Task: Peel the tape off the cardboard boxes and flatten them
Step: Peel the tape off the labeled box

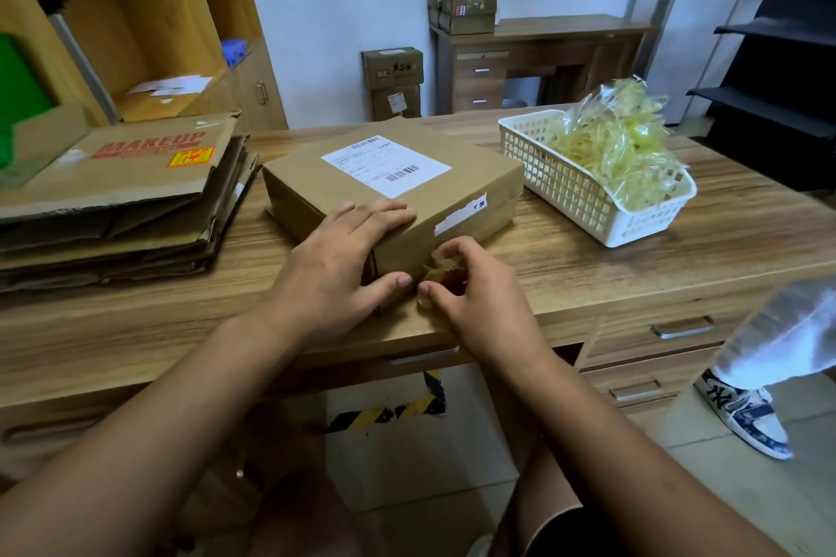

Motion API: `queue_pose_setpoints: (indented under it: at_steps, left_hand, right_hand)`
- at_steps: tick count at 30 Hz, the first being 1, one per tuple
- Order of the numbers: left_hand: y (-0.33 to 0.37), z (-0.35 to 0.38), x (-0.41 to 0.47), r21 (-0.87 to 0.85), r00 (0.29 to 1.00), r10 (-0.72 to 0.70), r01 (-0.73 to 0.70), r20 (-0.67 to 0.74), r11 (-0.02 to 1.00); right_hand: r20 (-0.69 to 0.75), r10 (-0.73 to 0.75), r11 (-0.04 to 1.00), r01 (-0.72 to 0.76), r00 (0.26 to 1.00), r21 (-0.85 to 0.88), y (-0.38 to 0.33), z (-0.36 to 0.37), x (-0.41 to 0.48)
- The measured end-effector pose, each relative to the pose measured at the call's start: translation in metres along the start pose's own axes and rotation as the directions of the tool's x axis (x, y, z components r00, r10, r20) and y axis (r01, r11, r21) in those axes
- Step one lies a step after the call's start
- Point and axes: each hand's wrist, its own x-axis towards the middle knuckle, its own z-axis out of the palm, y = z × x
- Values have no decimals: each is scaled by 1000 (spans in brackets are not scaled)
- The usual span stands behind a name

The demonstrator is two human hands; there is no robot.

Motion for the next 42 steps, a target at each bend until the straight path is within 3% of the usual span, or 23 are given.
queue_pose_setpoints:
  at_steps: [10, 15, 19, 25, 29, 36, 42]
  left_hand:
    - [-11, -2, -3, 13, 995, 99, -99, 12, 995]
    - [-35, -15, -14, 31, 998, 50, -51, 24, 998]
    - [-43, -18, -16, 35, 999, 33, -34, 30, 999]
    - [-32, -19, -17, 205, 1000, 9, -14, 28, 979]
    - [-12, -15, -13, 310, 996, 69, -85, 60, 947]
    - [15, 11, 12, 371, 994, 110, -113, 29, 922]
    - [6, 13, 21, 328, 996, 88, -91, 25, 940]
  right_hand:
    - [-28, 12, 1000, -12, 1000, 0, 4, 2, 11]
    - [-161, 86, 996, -79, 983, 50, 29, -28, 20]
    - [-189, 105, 994, -98, 976, 47, 39, -40, 22]
    - [-140, 49, 998, -44, 989, 38, 36, -33, 16]
    - [-125, 28, 996, -18, 992, 83, 34, -30, 11]
    - [-110, -87, 982, 104, 990, 157, 21, -19, 3]
    - [-54, -100, 957, 111, 994, 268, 19, -19, 6]
